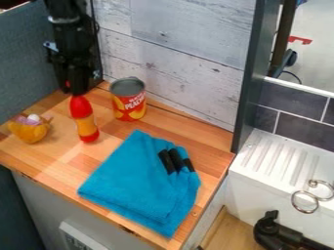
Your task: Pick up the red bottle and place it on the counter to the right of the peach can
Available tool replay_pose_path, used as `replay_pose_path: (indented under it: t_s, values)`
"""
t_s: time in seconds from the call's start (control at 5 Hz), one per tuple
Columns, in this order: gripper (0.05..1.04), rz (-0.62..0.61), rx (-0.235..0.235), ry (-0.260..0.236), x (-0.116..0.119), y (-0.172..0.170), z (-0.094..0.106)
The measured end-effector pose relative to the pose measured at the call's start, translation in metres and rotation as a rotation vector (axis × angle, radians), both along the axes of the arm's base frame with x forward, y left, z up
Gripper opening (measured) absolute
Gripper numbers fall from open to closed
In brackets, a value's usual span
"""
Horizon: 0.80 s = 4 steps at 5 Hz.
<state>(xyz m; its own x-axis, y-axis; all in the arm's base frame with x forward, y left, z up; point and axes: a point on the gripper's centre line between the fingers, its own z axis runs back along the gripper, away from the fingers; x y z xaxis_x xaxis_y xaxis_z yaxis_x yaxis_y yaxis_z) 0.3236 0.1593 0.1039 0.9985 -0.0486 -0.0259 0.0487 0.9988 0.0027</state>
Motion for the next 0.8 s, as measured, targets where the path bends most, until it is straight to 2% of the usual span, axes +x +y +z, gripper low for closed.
replay_pose_path:
  t_s: [0.4, 0.6, 0.8]
  values:
    - [0.332, -0.128, 0.004, -0.039, 0.033, -0.064, 0.045]
    - [0.332, -0.205, 0.008, -0.064, 0.053, -0.085, 0.055]
    - [0.332, -0.254, 0.0, -0.039, 0.07, -0.096, 0.044]
